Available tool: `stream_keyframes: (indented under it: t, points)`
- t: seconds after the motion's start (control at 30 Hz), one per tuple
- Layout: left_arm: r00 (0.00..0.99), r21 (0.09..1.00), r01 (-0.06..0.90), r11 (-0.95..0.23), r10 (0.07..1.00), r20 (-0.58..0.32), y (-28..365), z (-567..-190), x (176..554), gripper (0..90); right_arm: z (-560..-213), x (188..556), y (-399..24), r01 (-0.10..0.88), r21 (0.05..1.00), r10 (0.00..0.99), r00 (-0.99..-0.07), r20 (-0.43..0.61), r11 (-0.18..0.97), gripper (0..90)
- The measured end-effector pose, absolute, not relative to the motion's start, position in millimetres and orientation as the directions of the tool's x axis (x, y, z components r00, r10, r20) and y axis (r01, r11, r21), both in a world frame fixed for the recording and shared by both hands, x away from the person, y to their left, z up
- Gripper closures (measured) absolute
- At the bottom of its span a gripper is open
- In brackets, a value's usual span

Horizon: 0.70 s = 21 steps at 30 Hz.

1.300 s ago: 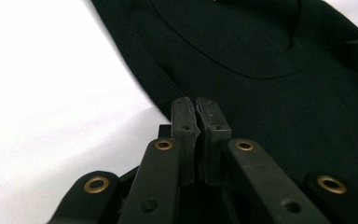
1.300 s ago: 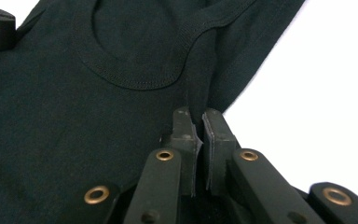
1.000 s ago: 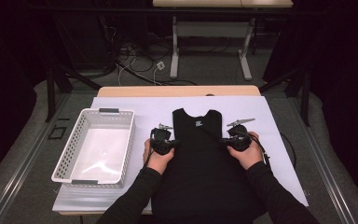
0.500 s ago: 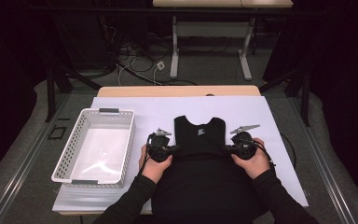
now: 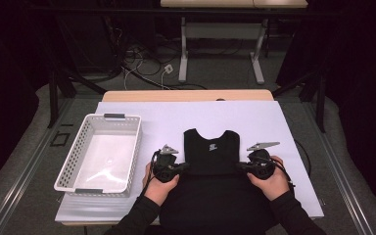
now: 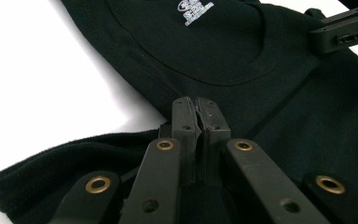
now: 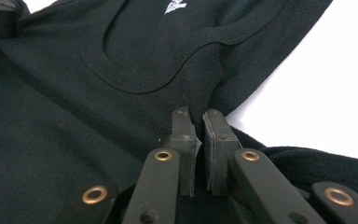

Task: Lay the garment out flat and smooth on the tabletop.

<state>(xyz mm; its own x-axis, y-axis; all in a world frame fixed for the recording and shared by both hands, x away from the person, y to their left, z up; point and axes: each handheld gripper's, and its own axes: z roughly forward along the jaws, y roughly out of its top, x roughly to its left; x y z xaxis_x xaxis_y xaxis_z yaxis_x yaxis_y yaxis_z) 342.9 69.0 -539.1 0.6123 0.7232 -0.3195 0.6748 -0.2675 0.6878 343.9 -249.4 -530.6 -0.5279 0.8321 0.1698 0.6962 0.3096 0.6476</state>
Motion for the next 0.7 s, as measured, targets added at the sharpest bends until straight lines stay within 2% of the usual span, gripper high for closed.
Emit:
stream_keyframes:
  t: [0.1,0.27,0.43,0.7]
  points:
    - [0.613,0.695,0.669,-0.264,0.726,-0.313,70.2,-538.6,341.5,86.2,-532.2,341.5,-251.0,0.696,0.657,0.834,-0.520,0.182,0.291,80.1]
    - [0.600,0.689,0.681,-0.249,0.729,-0.330,71.4,-540.6,340.9,80.7,-530.7,337.7,-252.5,0.663,0.693,0.833,-0.528,0.165,0.283,66.7]
    - [0.594,0.680,0.692,-0.242,0.726,-0.346,71.4,-540.9,339.6,67.8,-529.0,336.4,-255.6,0.625,0.727,0.832,-0.538,0.138,0.283,57.0]
    - [0.595,0.686,0.689,-0.232,0.722,-0.353,71.0,-541.9,341.0,49.8,-529.3,336.2,-255.7,0.576,0.750,0.827,-0.558,0.068,0.327,48.9]
